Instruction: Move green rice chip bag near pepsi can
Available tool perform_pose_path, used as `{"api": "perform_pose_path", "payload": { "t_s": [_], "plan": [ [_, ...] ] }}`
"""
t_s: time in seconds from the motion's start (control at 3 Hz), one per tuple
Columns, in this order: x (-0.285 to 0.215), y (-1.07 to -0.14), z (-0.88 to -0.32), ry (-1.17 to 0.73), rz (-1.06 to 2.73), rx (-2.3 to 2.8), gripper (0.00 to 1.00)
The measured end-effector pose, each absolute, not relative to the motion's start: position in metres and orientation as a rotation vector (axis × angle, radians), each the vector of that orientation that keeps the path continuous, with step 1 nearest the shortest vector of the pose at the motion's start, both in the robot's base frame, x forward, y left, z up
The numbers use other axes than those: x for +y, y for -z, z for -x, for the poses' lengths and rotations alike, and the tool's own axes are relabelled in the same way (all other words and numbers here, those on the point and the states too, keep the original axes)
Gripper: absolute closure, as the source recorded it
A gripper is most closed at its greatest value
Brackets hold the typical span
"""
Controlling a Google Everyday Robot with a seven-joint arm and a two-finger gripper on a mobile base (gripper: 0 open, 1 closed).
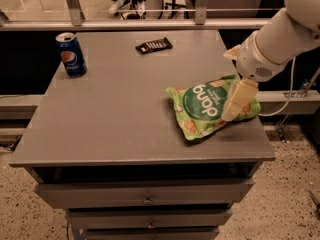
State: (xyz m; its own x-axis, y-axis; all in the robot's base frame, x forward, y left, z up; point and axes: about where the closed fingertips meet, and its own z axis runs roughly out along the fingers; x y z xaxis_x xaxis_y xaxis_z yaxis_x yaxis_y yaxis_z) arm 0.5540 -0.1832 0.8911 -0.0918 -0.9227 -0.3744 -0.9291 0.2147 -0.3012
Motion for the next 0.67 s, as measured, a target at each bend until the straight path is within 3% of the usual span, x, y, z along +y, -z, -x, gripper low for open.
{"api": "perform_pose_path", "payload": {
  "t_s": [0.67],
  "plan": [
    [-0.1729,-0.8673,-0.5746,-0.056,1.662,2.027,0.00]
  ]
}}
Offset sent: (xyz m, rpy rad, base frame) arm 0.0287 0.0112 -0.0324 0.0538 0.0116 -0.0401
